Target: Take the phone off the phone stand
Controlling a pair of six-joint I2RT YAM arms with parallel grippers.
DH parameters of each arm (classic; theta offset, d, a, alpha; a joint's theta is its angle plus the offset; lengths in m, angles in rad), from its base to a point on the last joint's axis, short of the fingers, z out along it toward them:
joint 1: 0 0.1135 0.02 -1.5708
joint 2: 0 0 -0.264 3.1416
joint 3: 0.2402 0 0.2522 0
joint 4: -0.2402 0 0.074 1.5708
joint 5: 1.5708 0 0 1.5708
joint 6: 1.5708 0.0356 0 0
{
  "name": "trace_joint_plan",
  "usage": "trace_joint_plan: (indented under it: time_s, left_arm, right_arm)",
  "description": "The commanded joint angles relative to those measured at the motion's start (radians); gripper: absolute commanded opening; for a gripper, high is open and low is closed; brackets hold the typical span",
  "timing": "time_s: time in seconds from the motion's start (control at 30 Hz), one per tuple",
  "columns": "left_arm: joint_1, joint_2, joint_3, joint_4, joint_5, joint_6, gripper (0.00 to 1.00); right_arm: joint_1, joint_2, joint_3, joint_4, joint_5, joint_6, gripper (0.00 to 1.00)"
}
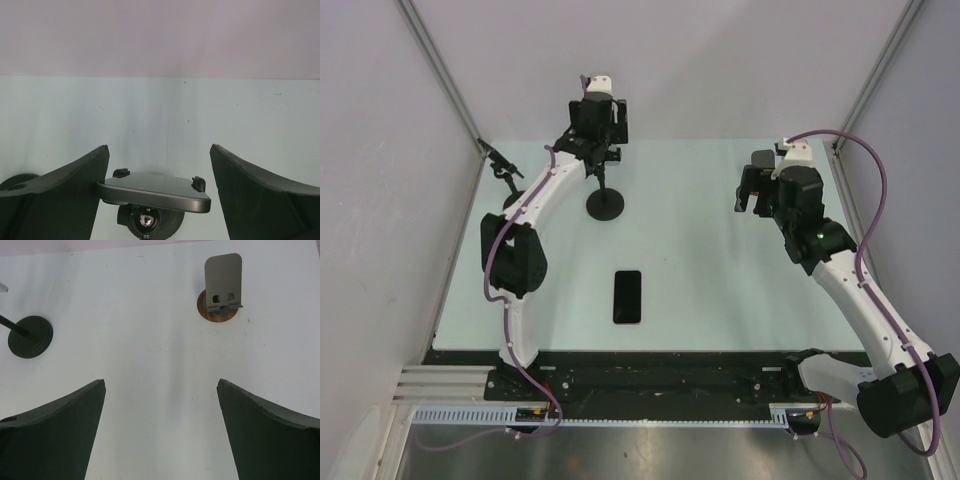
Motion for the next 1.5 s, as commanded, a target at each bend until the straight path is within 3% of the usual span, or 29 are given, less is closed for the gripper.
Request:
trace_joint_plan:
  time_s: [0.0, 0.2, 0.27, 0.4, 0.57, 0.73, 0.93, 1.2, 1.3, 1.33, 1.47]
  left_arm:
    - [0.002, -0.026, 0.007, 0.019, 0.102, -0.005, 0.85]
    - [0.002, -0.075, -0.050, 0.019, 0.236, -0.008, 0.58]
    - [0.002, -0.095, -0.050, 0.019, 0.334, -0.003, 0.44]
    - [-0.006, -0.118, -0.032, 0.019, 0.538, 0.023, 0.27]
    - [-0.062, -0.156, -0.024, 0.019, 0.793, 0.134, 0.21]
    - [-0.160, -0.186, -0.059, 0.019, 1.047, 0.256, 0.21]
    - [-0.268, -0.178, -0.075, 0.019, 1.262, 0.280, 0.21]
    - [-0.329, -0.213, -0.156, 0.014, 1.353, 0.342, 0.40]
    - [-0.331, -0.238, -0.182, 0.010, 1.356, 0.351, 0.55]
    - [-0.331, -0.244, -0.191, 0.011, 1.354, 0.353, 0.68]
    - [-0.331, -0.290, -0.213, 0.010, 1.330, 0.346, 0.87]
  right_arm:
    - [0.002, -0.031, -0.004, 0.008, -0.005, -0.010, 1.00]
    - [0.002, -0.028, -0.007, 0.017, -0.013, -0.007, 1.00]
    - [0.002, -0.028, -0.008, 0.021, -0.014, -0.007, 1.00]
    - [0.004, -0.030, -0.008, 0.029, -0.019, -0.007, 0.99]
    - [0.005, -0.039, -0.013, 0.034, -0.024, -0.013, 0.99]
    - [0.005, -0.071, -0.033, 0.055, -0.054, -0.033, 0.99]
    - [0.005, -0.131, -0.050, 0.043, -0.056, -0.064, 0.99]
    - [0.002, -0.243, -0.097, 0.015, -0.036, -0.082, 0.99]
    - [0.002, -0.278, -0.105, -0.003, -0.039, -0.087, 0.99]
    - [0.002, -0.284, -0.105, -0.009, -0.042, -0.087, 0.99]
    - [0.004, -0.322, -0.105, -0.037, -0.077, -0.110, 0.99]
